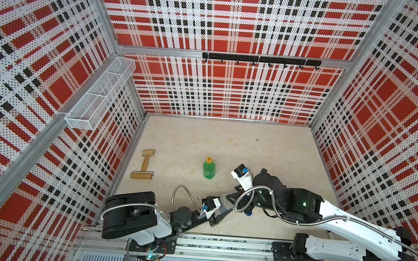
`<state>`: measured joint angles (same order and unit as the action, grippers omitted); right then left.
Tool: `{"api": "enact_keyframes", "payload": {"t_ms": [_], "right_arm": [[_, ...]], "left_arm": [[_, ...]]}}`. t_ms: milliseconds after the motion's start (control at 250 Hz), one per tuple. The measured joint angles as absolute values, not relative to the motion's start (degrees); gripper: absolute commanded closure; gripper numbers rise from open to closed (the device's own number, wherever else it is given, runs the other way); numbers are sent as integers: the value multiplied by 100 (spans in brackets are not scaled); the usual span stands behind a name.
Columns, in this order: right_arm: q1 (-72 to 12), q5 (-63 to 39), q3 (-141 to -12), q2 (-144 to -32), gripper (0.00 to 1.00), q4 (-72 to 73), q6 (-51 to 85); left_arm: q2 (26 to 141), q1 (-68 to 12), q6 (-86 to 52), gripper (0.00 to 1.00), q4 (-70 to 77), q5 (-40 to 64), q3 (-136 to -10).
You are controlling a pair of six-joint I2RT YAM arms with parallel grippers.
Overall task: Screw on the bottle caps
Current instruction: Place the plastic bottle at the center of the table.
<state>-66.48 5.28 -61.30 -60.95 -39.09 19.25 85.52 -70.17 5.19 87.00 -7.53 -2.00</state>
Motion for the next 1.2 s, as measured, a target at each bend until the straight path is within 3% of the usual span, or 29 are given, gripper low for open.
{"api": "enact_keyframes", "payload": {"t_ms": [288, 440, 524, 768, 1044, 1201], "right_arm": [[-6692, 537, -6130, -6099, 68, -3898, 1953], [-6689, 659, -6130, -6099, 78, -3931, 1973], [-6689, 873, -6130, -6104, 82, -4021, 1979], [-6499, 1890, -6130, -6257, 84, -4357, 2104], [-4980, 1752, -5701, -6342, 82, -4060, 2053], [-4552, 1507, -5459, -6667, 82, -3874, 1981]], "left_arm": [[8552, -7015, 517, 39, 8672, -773, -204], [8552, -7017, 521, 29, 8680, -788, -204], [8552, -7015, 523, 18, 8689, -799, -204], [8538, -7017, 532, 0, 8700, -860, -204], [8438, -7017, 510, 1, 8700, -1061, -204], [8409, -7017, 449, 1, 8700, -1199, -204]]}}
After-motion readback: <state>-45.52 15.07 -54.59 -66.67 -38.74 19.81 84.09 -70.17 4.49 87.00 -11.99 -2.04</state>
